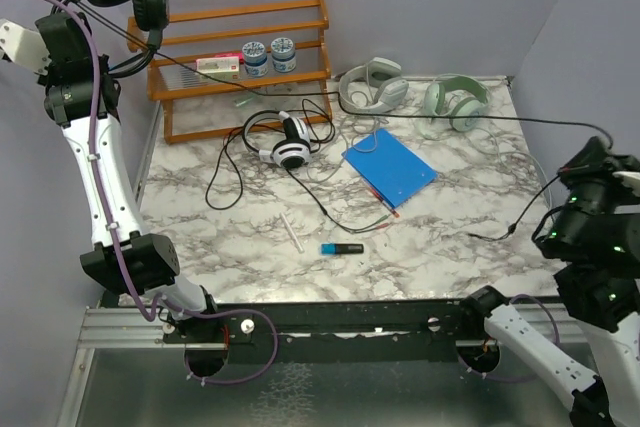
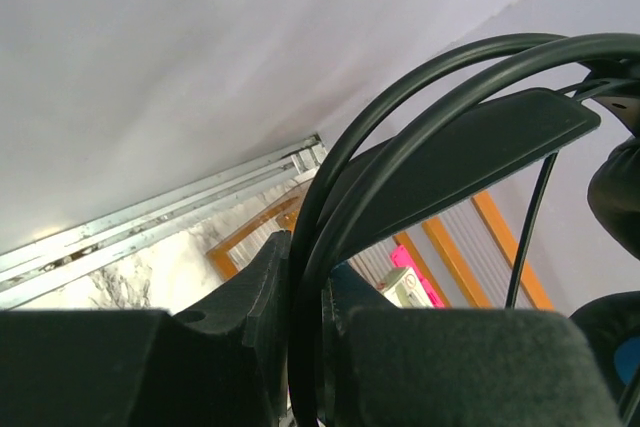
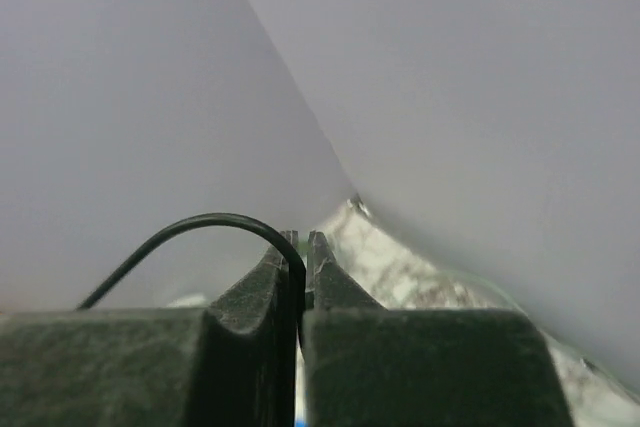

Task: Wrap the headphones
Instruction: Wrap the headphones cable around the headphones.

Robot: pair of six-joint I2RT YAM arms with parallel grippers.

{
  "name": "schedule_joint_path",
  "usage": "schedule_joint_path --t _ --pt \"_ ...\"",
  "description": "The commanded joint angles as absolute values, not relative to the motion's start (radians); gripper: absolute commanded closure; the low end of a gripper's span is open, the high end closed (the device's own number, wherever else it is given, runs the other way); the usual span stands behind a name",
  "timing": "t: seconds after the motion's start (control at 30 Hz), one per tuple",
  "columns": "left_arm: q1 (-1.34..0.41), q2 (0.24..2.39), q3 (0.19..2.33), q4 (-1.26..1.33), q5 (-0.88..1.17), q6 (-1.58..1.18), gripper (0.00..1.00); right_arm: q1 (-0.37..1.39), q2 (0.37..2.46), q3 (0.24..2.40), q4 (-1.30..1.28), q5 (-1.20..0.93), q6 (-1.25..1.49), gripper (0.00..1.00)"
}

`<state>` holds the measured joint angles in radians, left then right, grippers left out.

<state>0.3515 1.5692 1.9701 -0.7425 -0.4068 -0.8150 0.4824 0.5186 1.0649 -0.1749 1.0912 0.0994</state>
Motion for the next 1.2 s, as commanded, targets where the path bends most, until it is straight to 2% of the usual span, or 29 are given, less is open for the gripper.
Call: schedule_joint_path --t 0.0,0.07,0.1,0.13,0.17,0.23,0.3,0.37,0.53,0.63,0.8,0.87,0.97,1.03,1.17 --pt "0.359 1.56 2.032 -0.652 -0.335 -0.847 1.0 0.48 0.608 1.272 -0.04 1.047 -0.218 0.85" --pt "0.359 1.56 2.034 -0.648 -0.327 -0.846 1.0 0.48 0.669 1.343 -0.161 0.998 -0.218 0.38" --pt "0.358 1.561 2.034 -0.647 -0.324 -0.845 1.0 0.48 0.697 1.371 -0.247 0.977 -0.177 0.21" --pt "0.359 1.561 2.035 -0.645 -0.322 -0.846 1.0 0.48 0.717 1.398 -0.341 0.963 -0.119 0.12" --pt "0.358 1.563 2.037 -0.645 -0.319 -0.846 1.0 0.48 0.725 1.407 -0.408 0.951 -0.075 0.08" --pt "0.359 1.562 2.039 -0.64 -0.303 -0.848 1.0 0.48 0.711 1.38 -0.455 0.809 -0.062 0.06" --pt "0.359 1.559 2.039 -0.633 -0.268 -0.853 1.0 0.48 0.691 1.335 -0.48 0.457 -0.091 0.06" --pt "0.357 1.555 2.04 -0.625 -0.225 -0.861 1.0 0.48 0.699 1.289 -0.473 0.187 -0.027 0.0" --pt "0.353 1.534 2.045 -0.617 -0.205 -0.856 1.0 0.48 0.802 1.191 -0.344 -0.261 0.114 0.0" --pt "0.351 1.526 2.052 -0.618 -0.19 -0.834 1.0 0.48 0.894 1.198 -0.36 -0.298 0.178 0.0" --pt "0.351 1.505 2.043 -0.618 -0.187 -0.81 1.0 0.48 1.021 1.278 -0.6 -0.052 0.154 0.0" --pt "0.35 1.498 2.034 -0.618 -0.166 -0.821 1.0 0.48 1.014 1.244 -0.574 -0.111 0.099 0.0" --pt "0.346 1.485 2.015 -0.617 -0.114 -0.843 1.0 0.48 0.972 1.14 -0.378 -0.335 0.082 0.0" --pt "0.342 1.467 1.994 -0.617 -0.075 -0.857 1.0 0.48 0.971 1.052 -0.157 -0.483 0.124 0.0" --pt "0.329 1.414 1.955 -0.614 -0.025 -0.871 1.0 0.481 1.083 0.936 0.289 -0.642 0.247 0.01"
